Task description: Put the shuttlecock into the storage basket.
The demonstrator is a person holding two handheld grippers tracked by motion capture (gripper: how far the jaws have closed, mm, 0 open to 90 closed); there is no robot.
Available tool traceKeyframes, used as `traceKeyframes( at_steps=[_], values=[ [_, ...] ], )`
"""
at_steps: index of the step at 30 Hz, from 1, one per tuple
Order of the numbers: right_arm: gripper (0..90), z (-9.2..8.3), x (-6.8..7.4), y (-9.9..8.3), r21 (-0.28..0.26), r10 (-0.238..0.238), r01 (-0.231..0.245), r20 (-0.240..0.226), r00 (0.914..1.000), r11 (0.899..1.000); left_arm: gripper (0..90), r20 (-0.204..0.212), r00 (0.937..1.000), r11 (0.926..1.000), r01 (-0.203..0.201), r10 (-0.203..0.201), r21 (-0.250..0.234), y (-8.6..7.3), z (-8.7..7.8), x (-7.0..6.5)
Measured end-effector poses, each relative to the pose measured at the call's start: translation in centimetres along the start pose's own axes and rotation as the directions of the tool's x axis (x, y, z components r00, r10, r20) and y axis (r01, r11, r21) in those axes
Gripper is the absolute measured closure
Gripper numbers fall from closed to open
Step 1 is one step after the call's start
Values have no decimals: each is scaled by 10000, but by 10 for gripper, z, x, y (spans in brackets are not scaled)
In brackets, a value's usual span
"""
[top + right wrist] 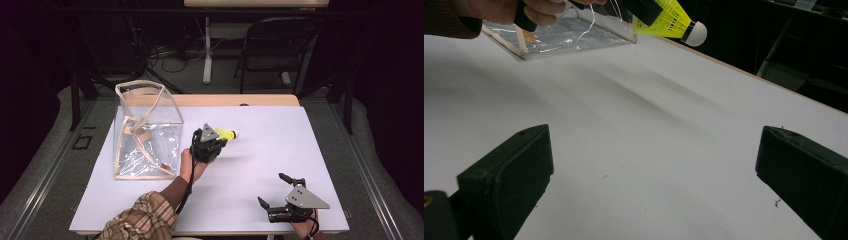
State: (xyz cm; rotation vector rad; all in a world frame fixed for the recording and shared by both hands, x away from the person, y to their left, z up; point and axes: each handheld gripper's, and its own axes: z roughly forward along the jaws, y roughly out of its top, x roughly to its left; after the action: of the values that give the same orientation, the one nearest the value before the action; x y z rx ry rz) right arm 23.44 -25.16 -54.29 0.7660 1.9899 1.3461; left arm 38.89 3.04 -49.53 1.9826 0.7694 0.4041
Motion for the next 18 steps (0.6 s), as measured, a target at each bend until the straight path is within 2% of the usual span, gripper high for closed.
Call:
traceKeyframes(
  at_steps=[18],
  values=[
    [14,-1,0,0,44,-23,23,21,10000,10000,895,222,9995,9995,-216,221,-213,22,-12,2]
  ],
)
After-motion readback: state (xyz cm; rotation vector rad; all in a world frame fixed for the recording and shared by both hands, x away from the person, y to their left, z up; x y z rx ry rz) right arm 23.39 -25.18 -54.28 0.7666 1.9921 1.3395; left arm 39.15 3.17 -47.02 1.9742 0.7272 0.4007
